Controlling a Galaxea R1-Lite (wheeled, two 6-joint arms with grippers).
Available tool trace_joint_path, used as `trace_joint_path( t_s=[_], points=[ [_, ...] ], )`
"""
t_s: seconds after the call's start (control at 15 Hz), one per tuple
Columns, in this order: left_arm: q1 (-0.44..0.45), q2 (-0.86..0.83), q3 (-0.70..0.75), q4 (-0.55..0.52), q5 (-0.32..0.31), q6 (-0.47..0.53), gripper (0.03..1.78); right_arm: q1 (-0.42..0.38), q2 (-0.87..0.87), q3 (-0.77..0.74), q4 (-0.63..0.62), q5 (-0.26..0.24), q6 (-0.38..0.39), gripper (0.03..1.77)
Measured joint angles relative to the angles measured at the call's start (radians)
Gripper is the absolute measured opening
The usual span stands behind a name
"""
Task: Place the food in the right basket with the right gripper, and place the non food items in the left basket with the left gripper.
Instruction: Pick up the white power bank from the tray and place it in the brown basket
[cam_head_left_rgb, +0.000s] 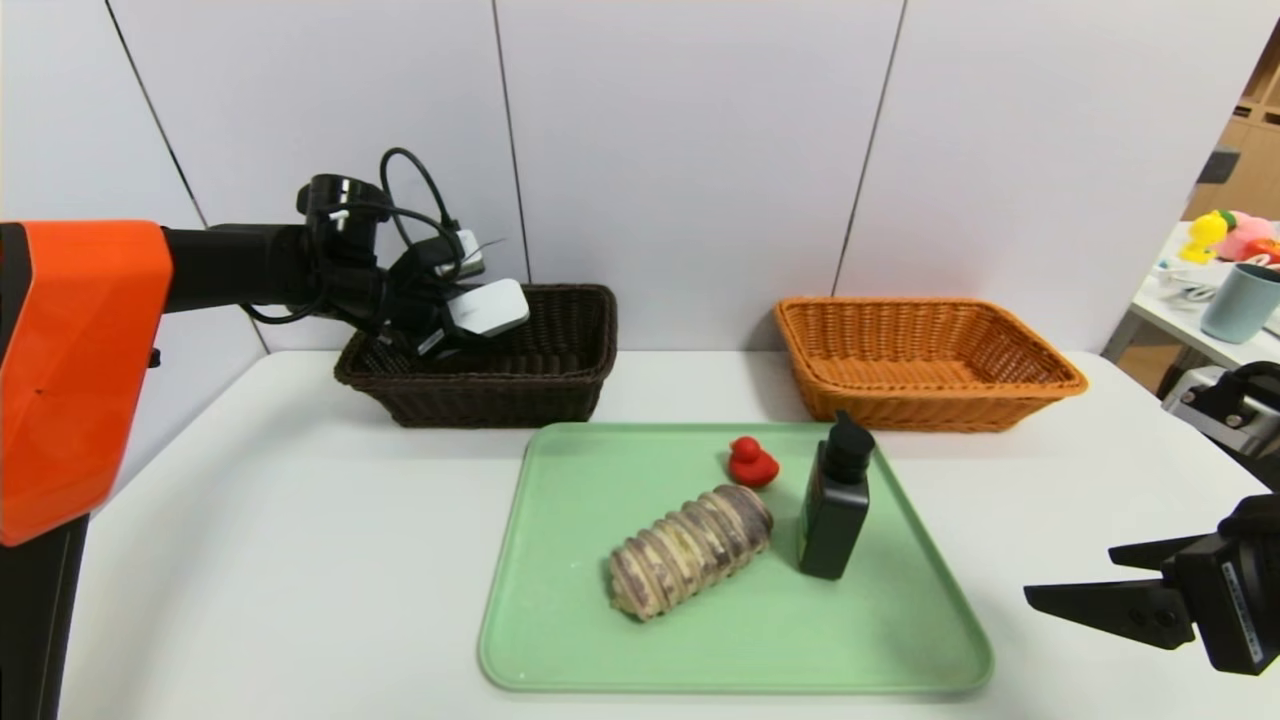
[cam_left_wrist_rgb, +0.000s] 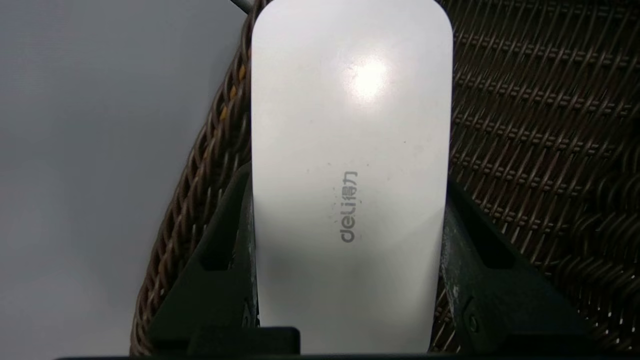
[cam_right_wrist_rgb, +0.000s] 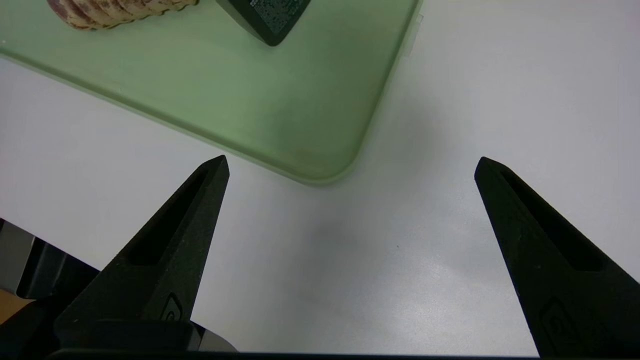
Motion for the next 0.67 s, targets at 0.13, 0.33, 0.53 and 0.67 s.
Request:
trace_joint_path(
  t_s=[0.13,0.33,0.53,0.67],
  points=[
    [0.000,0.009,-0.001,0.011,0.000,0.000,1.01,0.000,0.005,-0.003,-0.001,0.002,0.000,1.70],
    [0.000,0.014,-0.001,0.011,0.000,0.000,1.08,0.000,0.008,-0.002,-0.016,0.001,0.000,1.70],
    [-0.001,0.017,-0.001,0.016,0.000,-0.003,1.29,-0.001,0.008,0.002,-0.017,0.001,0.000,1.70],
    [-0.001,0.016,-0.011,0.024,0.000,-0.025,1.38,-0.001,0.008,0.002,-0.020,0.001,0.002,1.70]
  ],
)
